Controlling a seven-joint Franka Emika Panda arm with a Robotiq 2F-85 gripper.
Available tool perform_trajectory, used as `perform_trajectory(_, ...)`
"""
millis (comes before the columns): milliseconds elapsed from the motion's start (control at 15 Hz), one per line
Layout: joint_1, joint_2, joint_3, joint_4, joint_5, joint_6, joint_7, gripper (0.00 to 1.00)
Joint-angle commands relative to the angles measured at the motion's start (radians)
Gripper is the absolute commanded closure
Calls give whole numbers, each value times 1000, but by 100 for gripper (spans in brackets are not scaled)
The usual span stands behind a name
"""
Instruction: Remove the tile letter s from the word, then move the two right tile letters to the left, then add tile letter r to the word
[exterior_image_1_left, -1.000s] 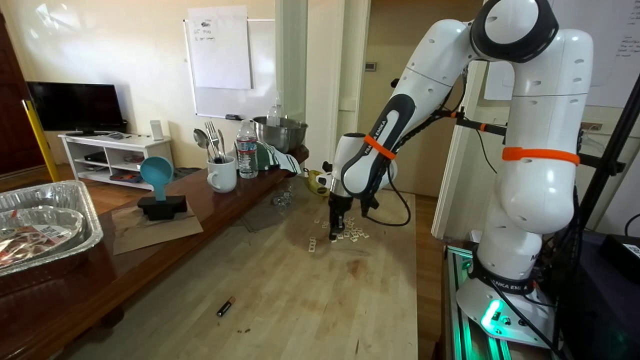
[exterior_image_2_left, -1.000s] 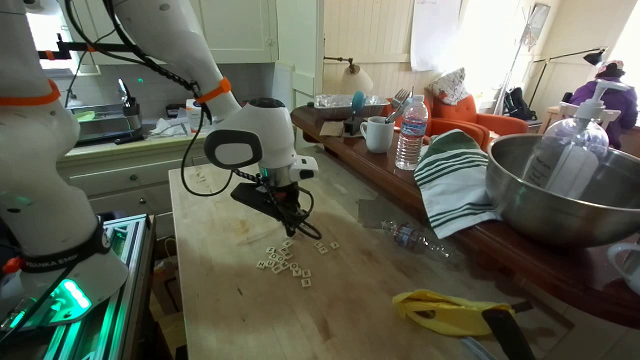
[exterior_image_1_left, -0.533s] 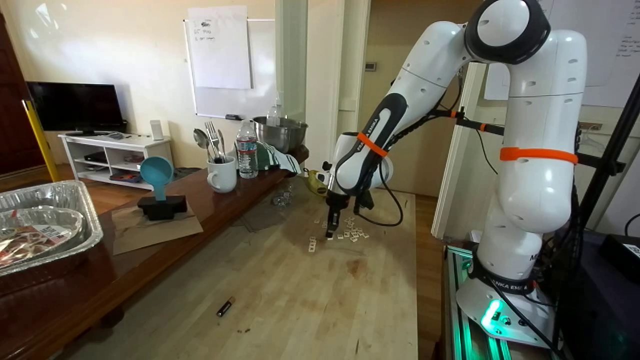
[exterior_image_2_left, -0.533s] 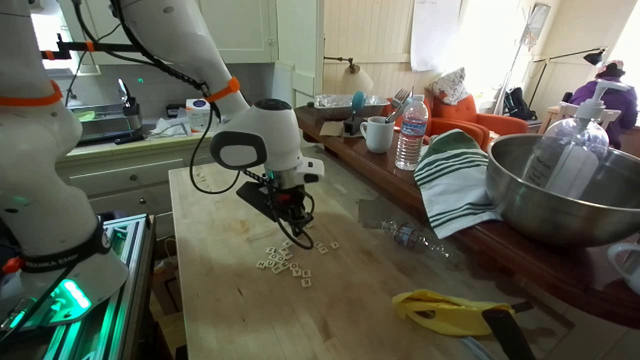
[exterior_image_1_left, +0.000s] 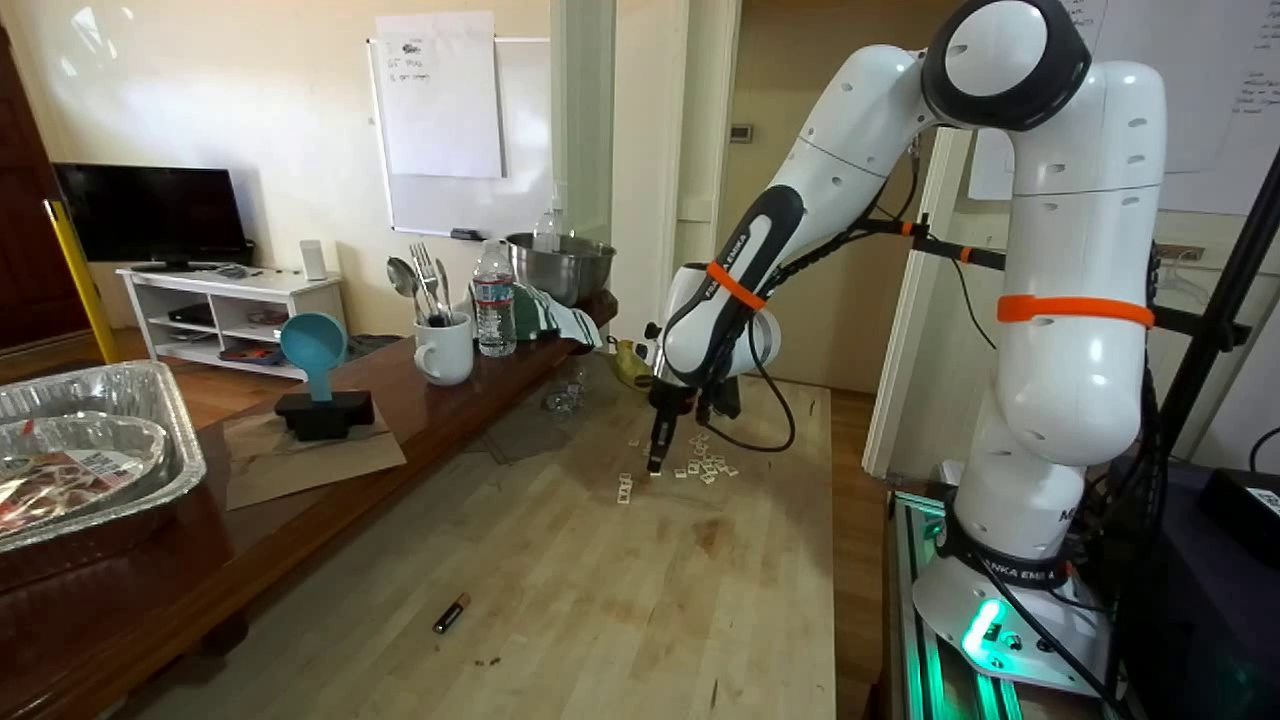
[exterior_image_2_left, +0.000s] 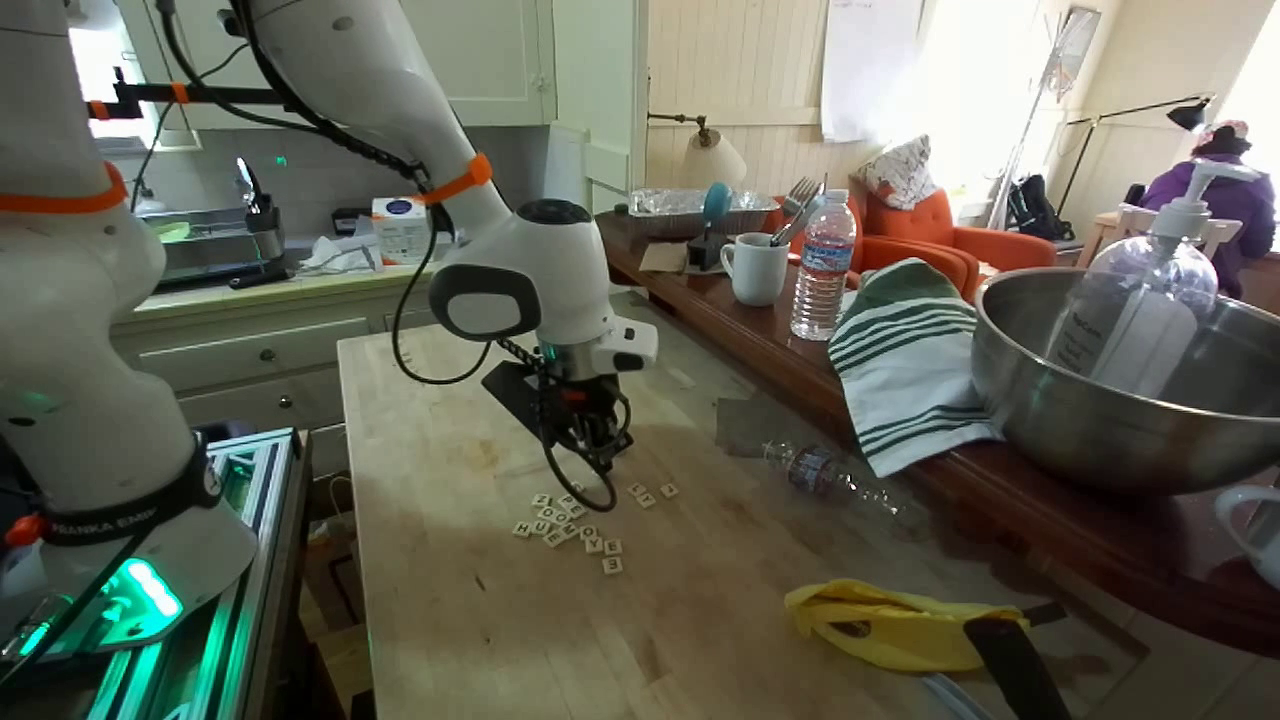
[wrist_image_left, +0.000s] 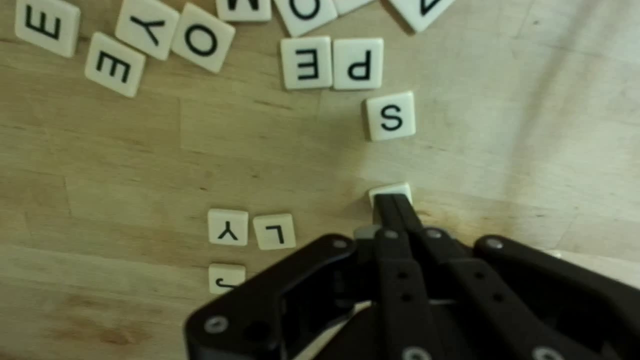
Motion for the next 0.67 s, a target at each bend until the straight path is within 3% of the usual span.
perform_trajectory(0,-11,71,8,37,43,0,9,100)
perform_trajectory(600,-25,87,32,68,142,-17,5,100)
